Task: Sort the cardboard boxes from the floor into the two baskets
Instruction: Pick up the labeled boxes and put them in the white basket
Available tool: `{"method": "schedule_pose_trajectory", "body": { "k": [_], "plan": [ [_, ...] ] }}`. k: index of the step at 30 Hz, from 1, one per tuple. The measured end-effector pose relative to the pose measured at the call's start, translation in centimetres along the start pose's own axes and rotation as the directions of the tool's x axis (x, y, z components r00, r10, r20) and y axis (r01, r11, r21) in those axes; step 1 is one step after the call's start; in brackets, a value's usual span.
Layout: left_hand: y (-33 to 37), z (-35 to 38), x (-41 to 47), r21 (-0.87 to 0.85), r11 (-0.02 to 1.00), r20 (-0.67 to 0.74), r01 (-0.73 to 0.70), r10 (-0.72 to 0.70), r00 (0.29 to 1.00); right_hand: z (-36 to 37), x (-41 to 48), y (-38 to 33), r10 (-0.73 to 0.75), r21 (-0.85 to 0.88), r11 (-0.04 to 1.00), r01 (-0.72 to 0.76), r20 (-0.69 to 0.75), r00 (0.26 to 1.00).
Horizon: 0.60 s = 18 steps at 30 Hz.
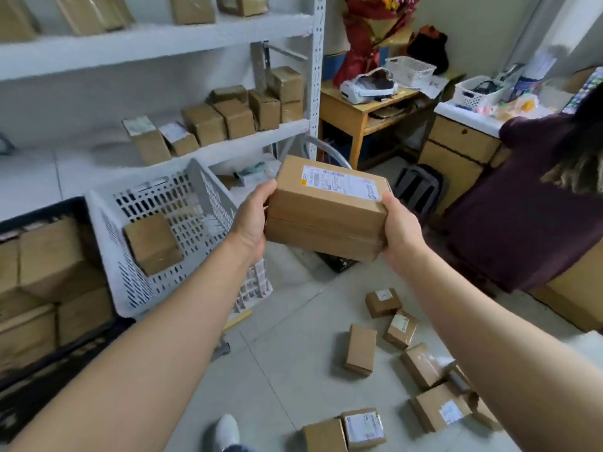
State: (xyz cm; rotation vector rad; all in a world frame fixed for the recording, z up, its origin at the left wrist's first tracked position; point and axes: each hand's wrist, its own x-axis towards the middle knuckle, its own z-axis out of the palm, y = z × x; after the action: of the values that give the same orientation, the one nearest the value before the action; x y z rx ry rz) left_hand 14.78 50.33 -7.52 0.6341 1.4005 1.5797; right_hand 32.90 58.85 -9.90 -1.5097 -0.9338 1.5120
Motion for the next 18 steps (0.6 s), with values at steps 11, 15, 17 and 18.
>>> {"method": "schedule_pose_trajectory", "body": {
  "k": [11, 15, 17, 18],
  "plan": [
    [4.6, -20.1, 5.0, -0.1, 0.995, -0.326, 0.007, -0.039, 0.944, 22.9, -1.0, 2.3, -0.053, -0.094, 0.992, 0.082, 0.28, 0.958],
    [6.0, -27.2, 8.6, -0.116, 0.992, -0.392, 0.055, -0.097, 0.915, 30.7, -0.6, 3.8, -0.048, -0.133, 0.987, 0.088, 0.274, 0.961],
    [6.6, -29.9, 10.2, -0.102, 0.99, -0.398, 0.098, -0.131, 0.908, 33.7, -0.1, 4.5, 0.0, -0.121, 0.992, 0.036, 0.285, 0.959],
    [6.8, -31.0, 10.9, -0.101, 0.988, -0.402, 0.117, -0.148, 0.904, 35.0, 0.0, 4.8, 0.024, -0.121, 0.993, 0.011, 0.284, 0.958]
  ]
}}
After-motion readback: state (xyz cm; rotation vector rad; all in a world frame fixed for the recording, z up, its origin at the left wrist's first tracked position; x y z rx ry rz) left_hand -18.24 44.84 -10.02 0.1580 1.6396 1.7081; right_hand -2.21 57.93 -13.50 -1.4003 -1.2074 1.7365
